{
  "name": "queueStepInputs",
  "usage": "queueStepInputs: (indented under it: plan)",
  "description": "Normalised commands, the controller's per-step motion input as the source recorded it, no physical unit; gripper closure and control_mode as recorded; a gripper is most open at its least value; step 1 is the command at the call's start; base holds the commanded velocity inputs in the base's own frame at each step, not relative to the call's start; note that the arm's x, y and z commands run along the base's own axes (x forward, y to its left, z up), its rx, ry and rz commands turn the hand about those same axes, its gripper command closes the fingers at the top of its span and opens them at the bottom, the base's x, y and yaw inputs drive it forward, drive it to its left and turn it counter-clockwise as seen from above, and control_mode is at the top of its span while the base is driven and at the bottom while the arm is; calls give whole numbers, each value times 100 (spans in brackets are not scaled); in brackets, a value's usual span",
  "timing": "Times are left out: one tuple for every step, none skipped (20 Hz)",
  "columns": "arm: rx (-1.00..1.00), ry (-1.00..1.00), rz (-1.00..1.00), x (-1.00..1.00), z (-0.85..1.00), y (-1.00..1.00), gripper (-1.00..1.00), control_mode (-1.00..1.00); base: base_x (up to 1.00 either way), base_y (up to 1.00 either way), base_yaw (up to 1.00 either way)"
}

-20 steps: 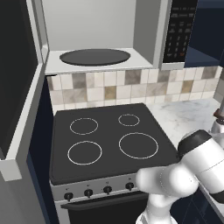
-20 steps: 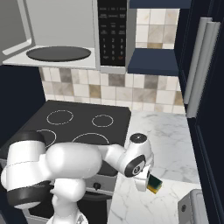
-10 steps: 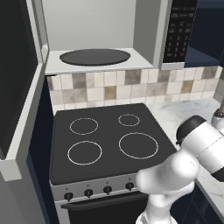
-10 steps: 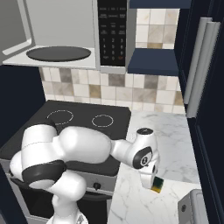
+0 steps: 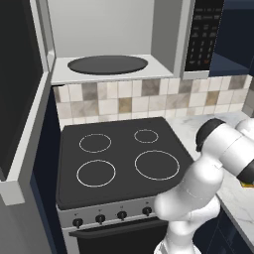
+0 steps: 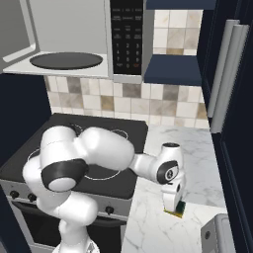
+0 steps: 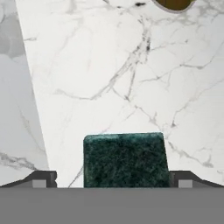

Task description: Place the sponge inside the microwave to prepare for sanitizing.

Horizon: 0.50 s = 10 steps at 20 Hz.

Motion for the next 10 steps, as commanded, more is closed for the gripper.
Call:
queueStepInputs:
  plan:
    - [15, 16, -5, -13, -23, -6, -100, -100, 0, 0, 0]
    - [15, 13, -5, -16, -23, 0, -100, -100, 0, 0, 0]
    - [16, 12, -4, -20, -25, 0, -100, -100, 0, 0, 0]
    - [18, 12, -4, -22, -25, 0, -100, -100, 0, 0, 0]
    - [17, 13, -3, -23, -27, 0, -100, -100, 0, 0, 0]
    - [17, 11, -5, -30, -25, 0, -100, -100, 0, 0, 0]
    - [17, 9, -5, -23, -27, 0, -100, -100, 0, 0, 0]
    - [18, 9, -4, -18, -23, 0, -100, -100, 0, 0, 0]
    - [20, 7, -3, -13, -26, 0, -100, -100, 0, 0, 0]
    - [21, 7, -3, -3, -25, 0, -100, -100, 0, 0, 0]
